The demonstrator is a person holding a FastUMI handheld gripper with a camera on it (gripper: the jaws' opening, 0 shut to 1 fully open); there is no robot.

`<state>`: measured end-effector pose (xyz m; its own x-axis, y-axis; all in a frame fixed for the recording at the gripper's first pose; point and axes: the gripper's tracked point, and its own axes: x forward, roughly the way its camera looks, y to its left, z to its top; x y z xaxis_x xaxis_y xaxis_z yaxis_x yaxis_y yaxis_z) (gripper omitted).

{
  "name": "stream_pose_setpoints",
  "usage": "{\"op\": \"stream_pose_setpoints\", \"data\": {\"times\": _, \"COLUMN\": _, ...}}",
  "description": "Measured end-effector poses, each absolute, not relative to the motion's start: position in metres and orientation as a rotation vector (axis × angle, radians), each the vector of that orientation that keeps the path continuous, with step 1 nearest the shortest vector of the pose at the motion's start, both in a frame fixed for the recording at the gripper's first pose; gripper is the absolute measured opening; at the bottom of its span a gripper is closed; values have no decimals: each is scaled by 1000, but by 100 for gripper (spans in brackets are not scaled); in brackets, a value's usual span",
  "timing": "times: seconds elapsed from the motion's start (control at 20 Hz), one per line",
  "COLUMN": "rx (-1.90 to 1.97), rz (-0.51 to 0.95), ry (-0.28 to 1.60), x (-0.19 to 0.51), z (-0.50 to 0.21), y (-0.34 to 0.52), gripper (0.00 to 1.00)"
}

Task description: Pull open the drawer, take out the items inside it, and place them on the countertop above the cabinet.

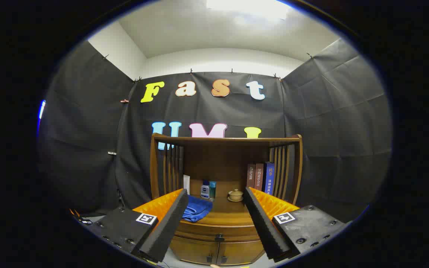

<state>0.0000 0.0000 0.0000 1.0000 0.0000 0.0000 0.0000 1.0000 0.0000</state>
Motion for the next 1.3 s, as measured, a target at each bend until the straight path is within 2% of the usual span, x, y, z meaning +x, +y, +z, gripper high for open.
{"op": "stream_pose_setpoints", "data": {"times": 1.3, "rx": -4, "rz": -40, "ry": 16, "x": 10, "z": -16, "y": -28, "gripper": 98}}
